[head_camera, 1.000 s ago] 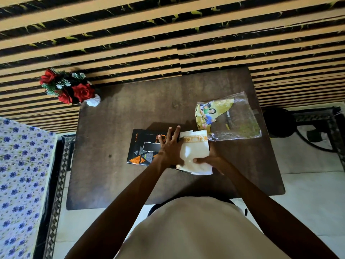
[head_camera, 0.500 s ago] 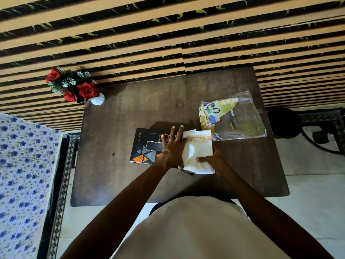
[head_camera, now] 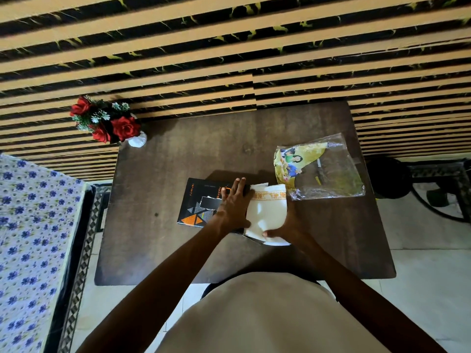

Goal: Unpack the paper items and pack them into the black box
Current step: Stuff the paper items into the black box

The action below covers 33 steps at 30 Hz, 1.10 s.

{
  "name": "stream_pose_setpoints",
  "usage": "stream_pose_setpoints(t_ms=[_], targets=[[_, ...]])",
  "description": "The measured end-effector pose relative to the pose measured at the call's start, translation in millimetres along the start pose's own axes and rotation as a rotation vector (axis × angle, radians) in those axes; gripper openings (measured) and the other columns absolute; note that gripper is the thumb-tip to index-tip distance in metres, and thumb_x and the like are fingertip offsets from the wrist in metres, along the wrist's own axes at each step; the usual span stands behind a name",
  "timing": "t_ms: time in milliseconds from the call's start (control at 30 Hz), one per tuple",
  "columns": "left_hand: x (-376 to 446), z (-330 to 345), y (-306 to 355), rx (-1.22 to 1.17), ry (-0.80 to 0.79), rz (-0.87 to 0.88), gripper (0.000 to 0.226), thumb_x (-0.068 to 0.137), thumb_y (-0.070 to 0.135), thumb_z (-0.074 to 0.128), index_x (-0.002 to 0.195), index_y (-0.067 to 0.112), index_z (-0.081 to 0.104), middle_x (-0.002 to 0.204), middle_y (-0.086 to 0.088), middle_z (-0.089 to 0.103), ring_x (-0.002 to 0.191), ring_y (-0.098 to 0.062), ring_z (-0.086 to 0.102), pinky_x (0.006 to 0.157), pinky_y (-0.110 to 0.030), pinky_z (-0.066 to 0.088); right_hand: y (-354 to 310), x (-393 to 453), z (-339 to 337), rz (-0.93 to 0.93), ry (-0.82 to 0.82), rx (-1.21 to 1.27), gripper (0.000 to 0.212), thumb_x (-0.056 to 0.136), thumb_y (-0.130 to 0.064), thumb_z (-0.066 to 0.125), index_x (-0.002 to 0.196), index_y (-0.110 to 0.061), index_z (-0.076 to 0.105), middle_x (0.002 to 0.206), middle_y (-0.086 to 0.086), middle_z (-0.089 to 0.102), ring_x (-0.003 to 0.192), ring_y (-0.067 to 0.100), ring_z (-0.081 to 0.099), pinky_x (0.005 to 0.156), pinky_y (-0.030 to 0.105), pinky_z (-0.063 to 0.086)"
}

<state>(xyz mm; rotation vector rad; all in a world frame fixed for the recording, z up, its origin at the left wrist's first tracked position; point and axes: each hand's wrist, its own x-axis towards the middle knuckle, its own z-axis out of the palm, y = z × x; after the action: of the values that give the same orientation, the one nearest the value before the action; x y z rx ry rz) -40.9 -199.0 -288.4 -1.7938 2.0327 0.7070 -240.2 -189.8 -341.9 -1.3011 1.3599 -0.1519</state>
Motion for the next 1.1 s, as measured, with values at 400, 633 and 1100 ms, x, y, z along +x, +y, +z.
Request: stream_pose_setpoints(t_ms=[400,633,1100], targets=[[-8,18,-17,0.030,0.097,0.067,0.114,0.061,0.056,0.081,0.152,0.025,0.019,0.162,-0.014,-0.012,0.148,-0.036,-0.014,0.116,-0.064,-0.002,-2,16,15,0.095,0.127,0.028,0.129,0.047,-0.032,0.095,0.150,-0.018,0.018,0.148,0.002,0.038,0.139,0.021,0.035,0.112,0.037,0.033],[-5,-3,-39,-0.052,-0.014,0.190,0.131,0.056,0.049,0.087,0.154,0.022,0.004,0.162,-0.013,-0.009,0.148,-0.035,-0.012,0.117,-0.062,0.002,5,17,20,0.160,0.063,0.199,0.121,0.042,-0.052,0.091,0.143,-0.023,0.031,0.134,0.000,0.051,0.122,0.020,0.051,0.099,0.030,0.042],[-7,-2,-49,0.035,0.129,0.191,0.138,0.050,0.062,0.083,0.154,0.020,0.001,0.162,-0.011,0.004,0.150,-0.029,0.001,0.118,-0.054,-0.001,-9,22,45,0.059,0.139,0.132,0.113,0.050,-0.033,0.095,0.143,-0.028,0.031,0.142,0.000,0.048,0.132,0.020,0.045,0.111,0.037,0.039]])
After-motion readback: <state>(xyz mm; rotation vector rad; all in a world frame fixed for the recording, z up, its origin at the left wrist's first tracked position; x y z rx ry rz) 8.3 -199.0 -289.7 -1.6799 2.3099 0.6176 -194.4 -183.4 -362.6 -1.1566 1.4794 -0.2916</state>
